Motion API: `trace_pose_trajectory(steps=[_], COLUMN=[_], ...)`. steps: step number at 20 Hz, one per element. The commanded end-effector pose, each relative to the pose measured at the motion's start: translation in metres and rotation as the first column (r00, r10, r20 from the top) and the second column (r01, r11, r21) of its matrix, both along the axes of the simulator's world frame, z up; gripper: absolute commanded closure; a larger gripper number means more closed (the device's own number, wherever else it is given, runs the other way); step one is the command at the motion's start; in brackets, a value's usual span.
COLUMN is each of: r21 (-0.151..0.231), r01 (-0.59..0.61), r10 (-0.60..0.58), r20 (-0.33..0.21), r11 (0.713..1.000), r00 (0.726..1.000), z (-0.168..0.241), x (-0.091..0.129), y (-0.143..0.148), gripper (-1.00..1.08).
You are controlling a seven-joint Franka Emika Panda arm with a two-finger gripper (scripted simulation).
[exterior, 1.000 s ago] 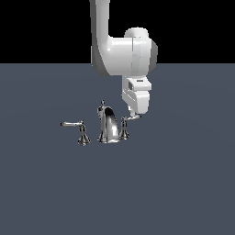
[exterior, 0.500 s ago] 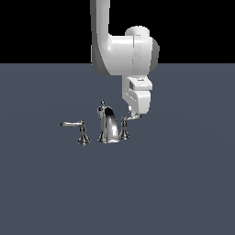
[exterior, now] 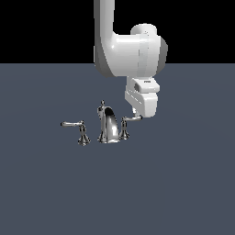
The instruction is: Turn on the faucet by rotating a designated handle.
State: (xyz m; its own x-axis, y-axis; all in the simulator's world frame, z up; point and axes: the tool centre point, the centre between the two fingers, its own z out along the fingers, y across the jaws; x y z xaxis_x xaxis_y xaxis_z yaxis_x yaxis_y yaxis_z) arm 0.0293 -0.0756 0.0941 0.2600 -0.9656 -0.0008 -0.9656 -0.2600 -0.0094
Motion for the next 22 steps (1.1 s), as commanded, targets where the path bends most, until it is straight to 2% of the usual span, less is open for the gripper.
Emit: trace_pose_trajectory(steps=[1, 18, 20, 22], r21=[0.0, -0.003, -0.004, -0.004], r01=[0.0, 0.012, 0.016, 0.016], r10=[0.0, -0.012, -0.016, -0.016], r20=[0.0, -0.009, -0.004, -0.004], r11=[1.0, 1.0, 1.0, 1.0], r00=[1.0, 1.0, 1.0, 1.0], z=[0.0, 0.0, 0.0, 0.0], x=[0.0, -0.059, -0.054, -0.059], y=[0.0, -0.005, -0.008, -0.002], gripper=[1.08, 1.08, 1.08, 1.08])
